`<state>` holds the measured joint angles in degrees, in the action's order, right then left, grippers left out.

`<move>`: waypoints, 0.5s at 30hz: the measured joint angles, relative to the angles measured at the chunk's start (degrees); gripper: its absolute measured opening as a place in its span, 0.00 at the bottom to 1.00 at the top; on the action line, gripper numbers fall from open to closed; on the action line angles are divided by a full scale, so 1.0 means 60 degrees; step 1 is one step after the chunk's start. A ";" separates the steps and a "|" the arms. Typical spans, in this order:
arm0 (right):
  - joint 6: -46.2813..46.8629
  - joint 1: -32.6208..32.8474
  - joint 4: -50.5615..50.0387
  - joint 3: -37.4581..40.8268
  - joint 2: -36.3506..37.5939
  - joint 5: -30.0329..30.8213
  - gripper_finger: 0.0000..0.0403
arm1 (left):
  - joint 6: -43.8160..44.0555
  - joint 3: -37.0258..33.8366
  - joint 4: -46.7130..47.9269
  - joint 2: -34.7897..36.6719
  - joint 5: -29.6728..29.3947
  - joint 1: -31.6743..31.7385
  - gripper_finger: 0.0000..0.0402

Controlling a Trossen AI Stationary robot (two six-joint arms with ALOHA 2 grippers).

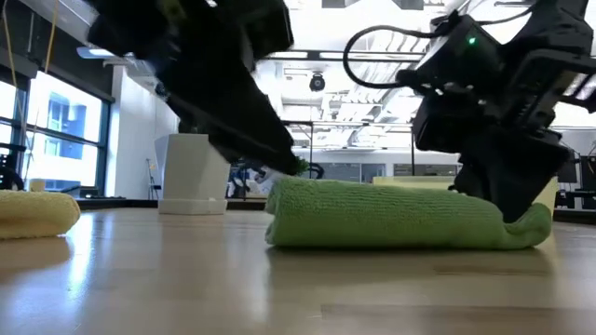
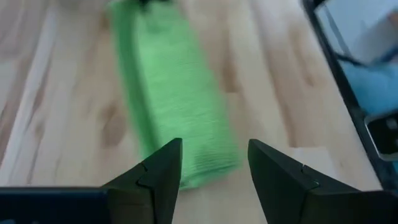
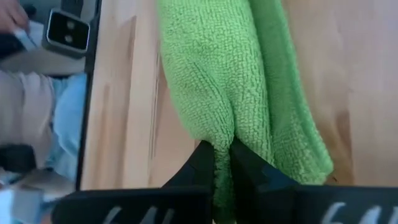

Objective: Roll microfiber towels into tight, uniform cylinder then place into a basket
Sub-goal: Roll the green microfiber cloth

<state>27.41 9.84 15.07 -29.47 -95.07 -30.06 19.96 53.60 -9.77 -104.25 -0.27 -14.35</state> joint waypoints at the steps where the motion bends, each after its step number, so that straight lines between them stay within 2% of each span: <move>1: 0.0216 -0.0083 -0.0050 -0.0002 0.0000 -0.0049 0.01 | -0.0401 0.0000 -0.0102 0.0000 -0.0161 -0.0134 0.43; 4: 0.0742 -0.0271 -0.0182 -0.0015 0.0004 -0.0255 0.01 | -0.1696 0.0022 -0.0455 -0.0192 -0.0747 -0.0545 0.43; 8: 0.1156 -0.0362 -0.0205 -0.0016 0.0007 -0.0237 0.01 | -0.2900 0.0004 -0.0796 -0.0492 -0.2075 -0.1064 0.43; 13: 0.1196 -0.0388 -0.0203 -0.0015 0.0011 -0.0219 0.01 | -0.3508 0.0015 -0.1151 -0.0799 -0.4060 -0.1357 0.43; 15: 0.1203 -0.0388 -0.0202 -0.0015 0.0011 -0.0210 0.01 | -0.3533 0.0018 -0.1208 -0.0859 -0.4292 -0.1365 0.43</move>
<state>34.63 7.51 13.85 -29.56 -95.00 -31.32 -1.24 53.71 -17.02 -109.40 -26.02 -22.55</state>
